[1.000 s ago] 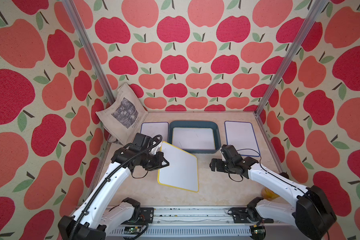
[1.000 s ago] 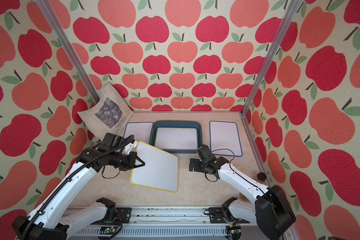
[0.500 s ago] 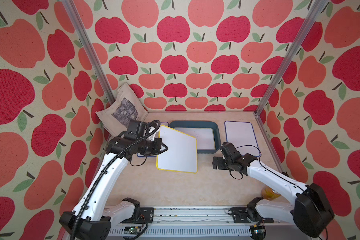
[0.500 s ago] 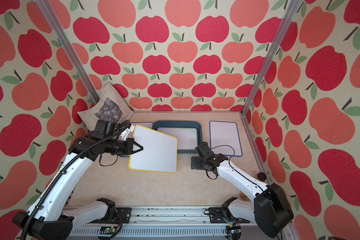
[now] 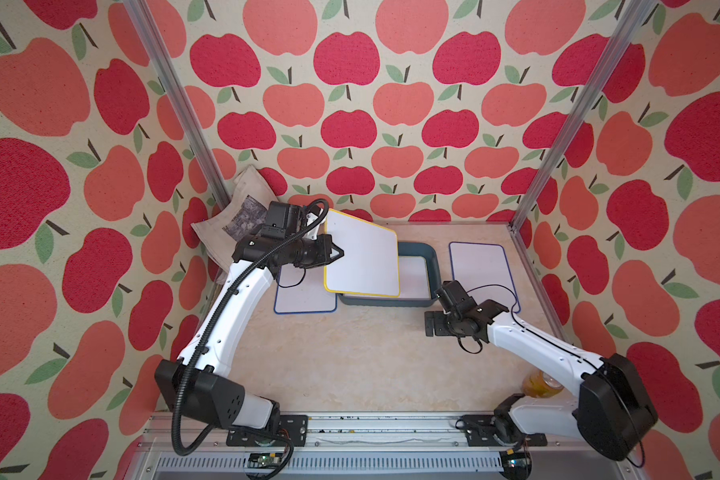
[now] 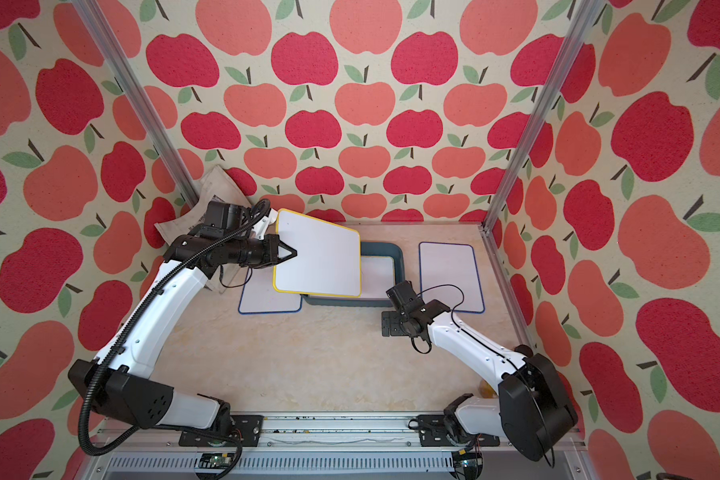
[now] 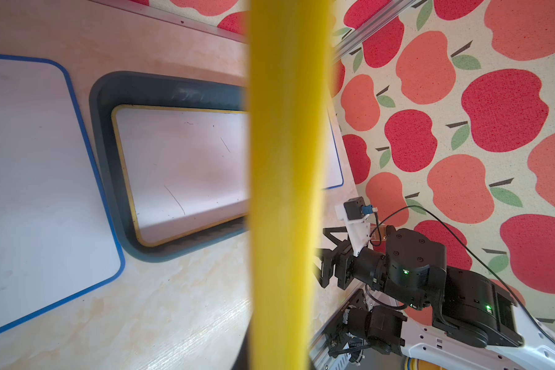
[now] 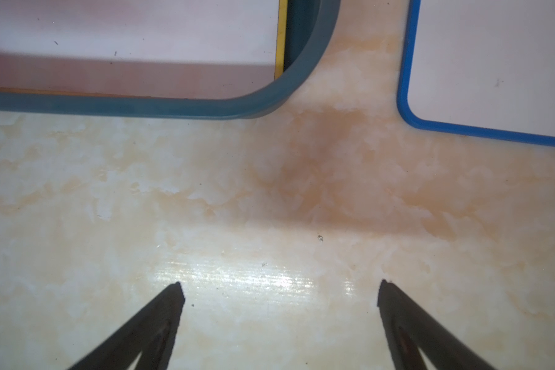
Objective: Put the whiteboard into the storage box
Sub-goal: Pick up the whiteboard at the center of the board.
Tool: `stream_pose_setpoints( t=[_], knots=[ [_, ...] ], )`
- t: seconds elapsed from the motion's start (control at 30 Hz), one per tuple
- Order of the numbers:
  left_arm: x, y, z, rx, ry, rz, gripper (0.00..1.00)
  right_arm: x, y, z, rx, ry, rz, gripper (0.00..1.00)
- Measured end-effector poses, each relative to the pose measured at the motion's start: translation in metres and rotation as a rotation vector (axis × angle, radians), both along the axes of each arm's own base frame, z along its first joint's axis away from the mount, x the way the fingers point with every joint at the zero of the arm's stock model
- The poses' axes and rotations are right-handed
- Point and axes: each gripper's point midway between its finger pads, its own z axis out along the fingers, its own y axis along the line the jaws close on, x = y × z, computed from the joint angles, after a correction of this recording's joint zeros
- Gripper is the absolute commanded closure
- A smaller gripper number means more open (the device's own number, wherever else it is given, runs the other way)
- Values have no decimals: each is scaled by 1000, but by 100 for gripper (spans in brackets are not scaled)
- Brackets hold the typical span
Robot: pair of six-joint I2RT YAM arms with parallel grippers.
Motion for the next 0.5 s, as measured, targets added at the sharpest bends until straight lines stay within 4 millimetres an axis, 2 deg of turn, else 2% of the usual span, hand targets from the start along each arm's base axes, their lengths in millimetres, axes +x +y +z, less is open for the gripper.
stream_pose_setpoints(
  t=[0.13, 0.27, 0.5],
  knots=[
    [25, -12, -7, -21, 18, -25, 100, -1, -2, -1, -20, 2, 22, 1],
    [48, -23, -23, -39, 53, -47, 100, -2, -2, -1, -35, 1, 55, 1],
    [72, -38, -56, -78, 135, -71, 100, -3, -1, -1, -48, 4, 107, 1]
  ],
)
